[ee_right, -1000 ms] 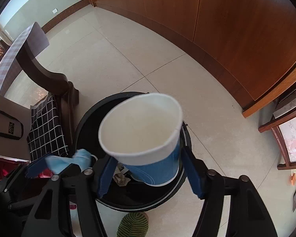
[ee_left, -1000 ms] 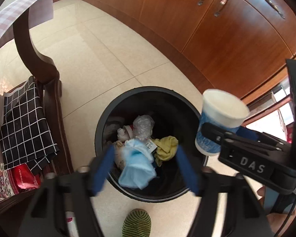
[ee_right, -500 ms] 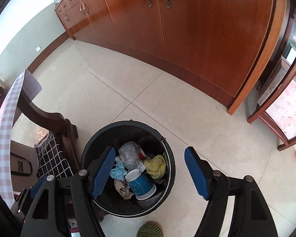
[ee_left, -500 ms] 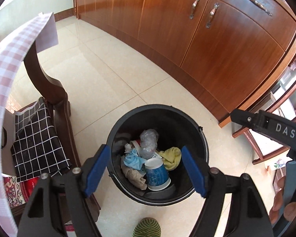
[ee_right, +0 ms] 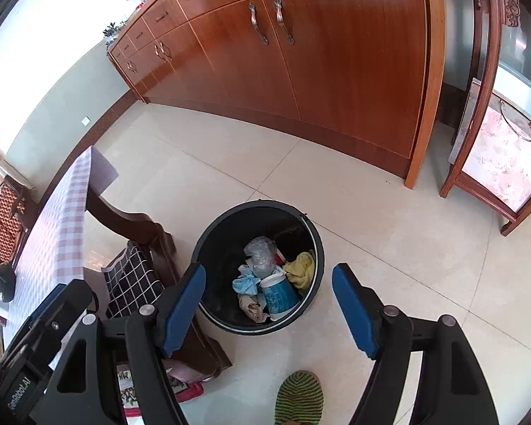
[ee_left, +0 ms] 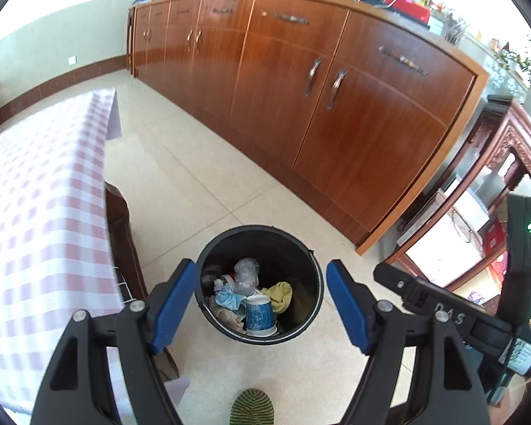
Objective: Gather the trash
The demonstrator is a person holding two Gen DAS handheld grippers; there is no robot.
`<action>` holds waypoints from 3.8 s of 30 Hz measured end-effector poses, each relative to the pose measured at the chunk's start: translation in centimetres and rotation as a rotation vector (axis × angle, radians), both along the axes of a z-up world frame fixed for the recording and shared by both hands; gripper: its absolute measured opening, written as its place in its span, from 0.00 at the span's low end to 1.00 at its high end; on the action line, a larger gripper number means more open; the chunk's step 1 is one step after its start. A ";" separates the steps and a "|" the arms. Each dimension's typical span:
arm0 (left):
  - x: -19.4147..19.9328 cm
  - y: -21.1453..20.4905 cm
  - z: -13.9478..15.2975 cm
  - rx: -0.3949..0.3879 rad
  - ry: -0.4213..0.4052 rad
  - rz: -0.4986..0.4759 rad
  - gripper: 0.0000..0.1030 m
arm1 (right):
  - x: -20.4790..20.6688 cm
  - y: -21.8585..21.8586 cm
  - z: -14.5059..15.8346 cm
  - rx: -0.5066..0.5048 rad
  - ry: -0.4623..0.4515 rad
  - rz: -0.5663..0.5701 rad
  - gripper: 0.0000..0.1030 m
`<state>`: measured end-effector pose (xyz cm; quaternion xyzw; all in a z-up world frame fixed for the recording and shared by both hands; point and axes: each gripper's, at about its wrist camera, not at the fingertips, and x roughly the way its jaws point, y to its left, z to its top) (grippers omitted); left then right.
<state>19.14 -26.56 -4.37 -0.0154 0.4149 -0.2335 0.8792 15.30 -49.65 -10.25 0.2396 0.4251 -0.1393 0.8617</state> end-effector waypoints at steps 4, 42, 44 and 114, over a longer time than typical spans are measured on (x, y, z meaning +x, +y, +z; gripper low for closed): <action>-2.2 2.9 3.1 -0.021 -0.049 0.033 0.75 | -1.9 3.2 2.1 0.006 -0.033 0.083 0.76; -14.6 23.4 8.9 0.089 -0.284 0.506 0.94 | -11.2 26.5 12.7 -0.283 -0.335 0.444 0.87; -14.7 23.3 8.8 0.090 -0.282 0.503 0.94 | -11.2 26.3 12.8 -0.281 -0.338 0.441 0.87; -14.9 21.7 7.9 0.105 -0.254 0.491 0.94 | -12.0 25.1 12.6 -0.294 -0.342 0.391 0.88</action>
